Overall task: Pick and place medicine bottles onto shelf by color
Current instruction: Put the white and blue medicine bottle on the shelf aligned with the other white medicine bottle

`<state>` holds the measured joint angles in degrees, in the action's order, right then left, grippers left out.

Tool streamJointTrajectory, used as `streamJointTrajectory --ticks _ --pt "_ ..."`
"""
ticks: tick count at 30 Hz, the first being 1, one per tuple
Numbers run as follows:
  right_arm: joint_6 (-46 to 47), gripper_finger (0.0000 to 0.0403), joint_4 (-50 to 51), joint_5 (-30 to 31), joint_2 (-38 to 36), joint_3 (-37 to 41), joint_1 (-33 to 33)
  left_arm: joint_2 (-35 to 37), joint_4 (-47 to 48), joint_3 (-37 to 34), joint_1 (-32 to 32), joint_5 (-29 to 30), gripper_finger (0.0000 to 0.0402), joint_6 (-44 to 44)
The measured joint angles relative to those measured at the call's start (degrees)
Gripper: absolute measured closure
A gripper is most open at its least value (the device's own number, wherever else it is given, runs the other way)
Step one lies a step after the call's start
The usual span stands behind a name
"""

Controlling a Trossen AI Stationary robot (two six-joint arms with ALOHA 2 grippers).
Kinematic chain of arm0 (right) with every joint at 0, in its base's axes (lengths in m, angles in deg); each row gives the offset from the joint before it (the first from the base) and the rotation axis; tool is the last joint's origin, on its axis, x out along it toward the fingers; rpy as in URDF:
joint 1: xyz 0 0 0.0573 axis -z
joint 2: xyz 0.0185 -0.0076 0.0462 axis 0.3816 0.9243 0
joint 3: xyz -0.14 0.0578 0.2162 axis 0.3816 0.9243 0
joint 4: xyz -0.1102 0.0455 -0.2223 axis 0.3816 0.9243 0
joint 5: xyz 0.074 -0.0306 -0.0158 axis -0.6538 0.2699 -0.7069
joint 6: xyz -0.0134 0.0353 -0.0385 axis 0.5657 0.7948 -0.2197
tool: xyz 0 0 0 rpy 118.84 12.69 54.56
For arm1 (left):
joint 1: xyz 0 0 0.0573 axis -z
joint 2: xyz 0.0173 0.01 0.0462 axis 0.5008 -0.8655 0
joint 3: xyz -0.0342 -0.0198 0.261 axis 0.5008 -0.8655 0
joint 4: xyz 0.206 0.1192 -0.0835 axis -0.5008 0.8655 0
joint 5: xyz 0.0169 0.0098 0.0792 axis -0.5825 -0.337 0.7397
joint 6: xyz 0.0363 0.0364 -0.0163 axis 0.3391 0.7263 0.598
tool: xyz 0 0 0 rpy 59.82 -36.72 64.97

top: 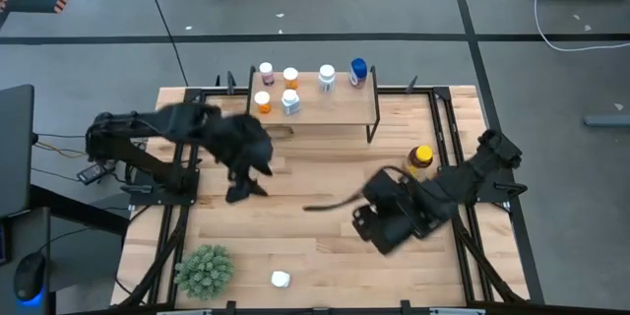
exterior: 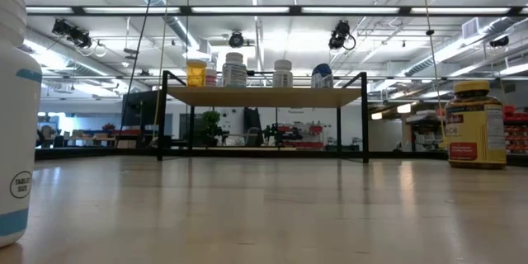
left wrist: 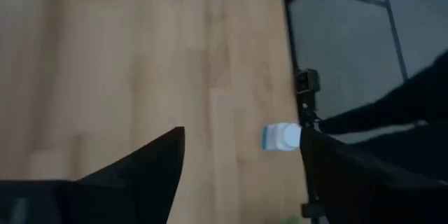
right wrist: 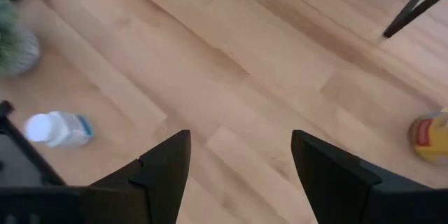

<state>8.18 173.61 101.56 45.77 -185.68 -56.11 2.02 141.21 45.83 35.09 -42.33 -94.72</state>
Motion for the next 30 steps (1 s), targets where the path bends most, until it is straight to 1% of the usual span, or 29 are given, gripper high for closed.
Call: streamJointTrajectory --ticks 3,5,7,10,12,14,16,22,30 --pt "6.36 0.0147 0.77 2.76 0.0 0.0 -4.29 -2.41 -2.59 -0.02 5.1 2.84 0.0103 -3.79" --pt "11.59 0.0147 2.31 2.86 0.0 0.0 -6.39 -4.16 -5.82 0.0 8.0 4.94 0.0103 -6.42" --pt "14.44 0.0147 2.46 2.07 -0.04 0.0 -8.05 -6.05 -8.49 -0.02 10.3 5.27 0.0105 -7.55" --pt "13.54 0.0148 2.52 -0.54 -0.02 0.01 -10.03 -8.18 -12.28 0.0 12.92 5.32 0.0107 -9.96" --pt "10.1 0.0148 2.55 -2.41 -0.02 0.01 -11.18 -9.41 -14.79 0.0 14.36 5.17 0.0107 -12.43" --pt "6.54 0.0148 2.55 -4.4 -0.02 0.0 -11.98 -10.68 -14.37 0.0 16.14 4.72 0.0107 -13.69" --pt "6.16 0.0148 2.53 -5.75 -0.02 0.01 -12.62 -11.85 -13.47 0.0 18.14 4.66 0.0108 -13.75" --pt "8.69 0.0148 2.38 -5.33 -0.02 0.01 -13.33 -16.75 -12.39 0.0 23.65 4.33 0.0099 -13.64" --pt "8.79 0.0148 2.35 -3.46 -0.02 0.02 -14.1 -23.72 -12.42 0.02 24.95 4.92 0.0077 -13.68"
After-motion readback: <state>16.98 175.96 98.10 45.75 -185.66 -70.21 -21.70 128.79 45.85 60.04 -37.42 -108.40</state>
